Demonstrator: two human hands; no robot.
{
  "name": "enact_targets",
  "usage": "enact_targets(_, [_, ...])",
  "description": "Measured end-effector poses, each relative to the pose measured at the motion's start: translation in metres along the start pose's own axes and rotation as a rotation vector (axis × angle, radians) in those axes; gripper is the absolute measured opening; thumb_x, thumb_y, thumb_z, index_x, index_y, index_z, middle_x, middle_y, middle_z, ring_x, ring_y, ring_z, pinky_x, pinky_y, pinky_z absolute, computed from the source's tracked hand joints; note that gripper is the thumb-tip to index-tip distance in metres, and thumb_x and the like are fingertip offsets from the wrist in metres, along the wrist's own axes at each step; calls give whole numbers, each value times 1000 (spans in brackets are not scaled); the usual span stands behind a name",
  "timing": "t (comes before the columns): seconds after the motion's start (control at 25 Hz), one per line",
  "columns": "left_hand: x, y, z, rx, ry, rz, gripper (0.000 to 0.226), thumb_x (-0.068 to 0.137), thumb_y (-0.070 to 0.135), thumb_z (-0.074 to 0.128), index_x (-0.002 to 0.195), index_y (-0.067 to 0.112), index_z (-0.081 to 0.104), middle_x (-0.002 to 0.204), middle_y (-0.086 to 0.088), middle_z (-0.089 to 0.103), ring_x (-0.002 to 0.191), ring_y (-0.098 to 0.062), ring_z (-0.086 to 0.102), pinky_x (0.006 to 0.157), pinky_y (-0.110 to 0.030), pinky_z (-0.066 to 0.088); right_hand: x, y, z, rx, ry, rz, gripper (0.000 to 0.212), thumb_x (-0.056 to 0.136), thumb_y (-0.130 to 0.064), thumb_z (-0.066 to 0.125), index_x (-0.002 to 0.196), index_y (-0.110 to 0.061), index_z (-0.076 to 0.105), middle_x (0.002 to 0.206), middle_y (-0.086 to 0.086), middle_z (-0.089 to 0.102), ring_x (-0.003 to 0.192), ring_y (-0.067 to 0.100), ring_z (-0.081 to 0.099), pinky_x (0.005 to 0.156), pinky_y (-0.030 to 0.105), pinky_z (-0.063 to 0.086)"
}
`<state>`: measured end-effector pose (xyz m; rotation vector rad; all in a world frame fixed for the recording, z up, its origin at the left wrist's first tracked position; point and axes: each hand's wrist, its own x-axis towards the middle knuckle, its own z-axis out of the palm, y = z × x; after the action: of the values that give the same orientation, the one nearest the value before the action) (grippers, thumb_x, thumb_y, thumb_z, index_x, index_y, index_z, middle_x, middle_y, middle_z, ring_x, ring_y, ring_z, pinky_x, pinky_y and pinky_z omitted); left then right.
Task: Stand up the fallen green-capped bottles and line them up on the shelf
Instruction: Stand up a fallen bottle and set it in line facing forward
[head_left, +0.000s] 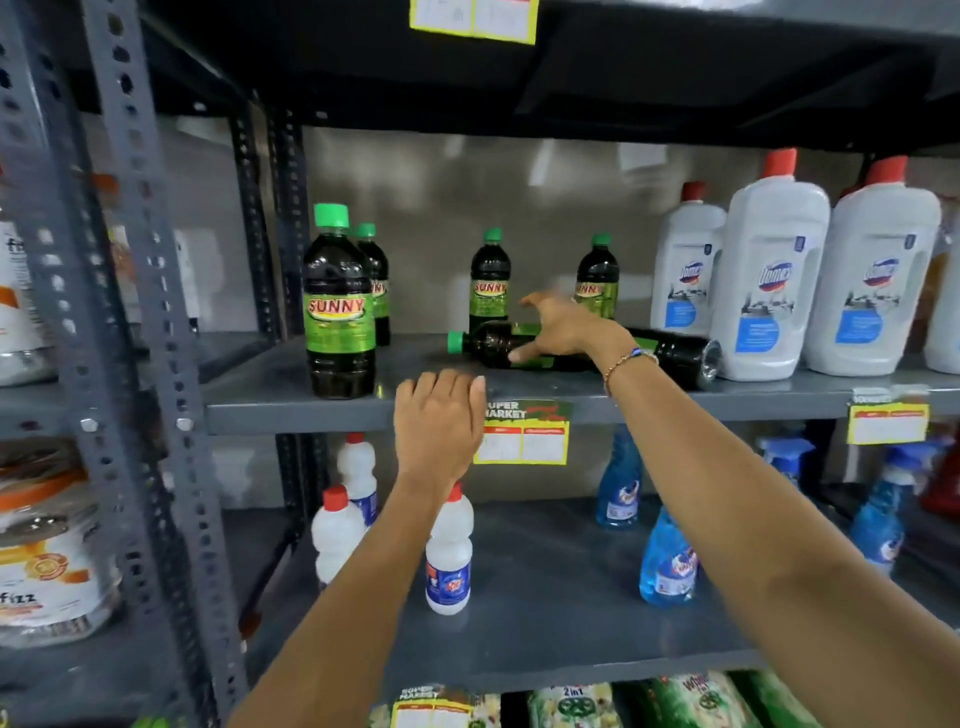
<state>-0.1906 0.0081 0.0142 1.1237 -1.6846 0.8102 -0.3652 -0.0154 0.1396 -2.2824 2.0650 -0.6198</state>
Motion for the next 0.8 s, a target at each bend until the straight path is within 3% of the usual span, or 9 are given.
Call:
enact_targets(0.16, [-3, -4, 9, 52, 103, 32, 55, 102, 33, 16, 79, 14, 62, 77, -4, 63, 67, -27, 54, 68, -37, 31, 19, 15, 12, -154, -103, -7, 100, 70, -52, 77, 150, -21, 26, 152, 6, 40, 141, 31, 34, 115, 49, 20])
enact_targets(0.24, [-4, -4, 13, 56, 132, 30, 54, 102, 33, 17, 81, 14, 63, 80, -3, 65, 68, -27, 55, 69, -37, 31, 24, 18, 15, -155, -62, -24, 92, 68, -53, 78, 144, -20, 38, 143, 7, 51, 135, 32, 42, 110, 49, 22])
enact_targets(0.36, [-10, -8, 16, 44, 172, 37, 49, 101, 32, 22, 87, 13, 64, 85, -3, 66, 73, -28, 56, 72, -38, 33, 21, 19, 18, -68, 51, -32, 76, 66, -46, 81, 131, -17, 53, 126, 8, 63, 125, 31, 51, 108, 48, 28])
enact_targets(0.64, [-17, -9, 13, 88, 101, 25, 36, 98, 29, 31, 99, 11, 62, 97, -6, 66, 81, -29, 57, 80, -39, 34, 3, 10, 25, 108, 239, -23, 78, 65, -42, 82, 133, -21, 52, 121, 6, 65, 121, 29, 54, 108, 44, 32])
enact_targets(0.8, [-17, -12, 8, 80, 59, 24, 34, 97, 28, 33, 99, 10, 61, 97, -6, 66, 79, -28, 57, 80, -38, 34, 0, -5, 28, 376, 347, -18, 72, 63, -41, 83, 127, -23, 55, 118, 3, 67, 120, 28, 56, 108, 48, 36])
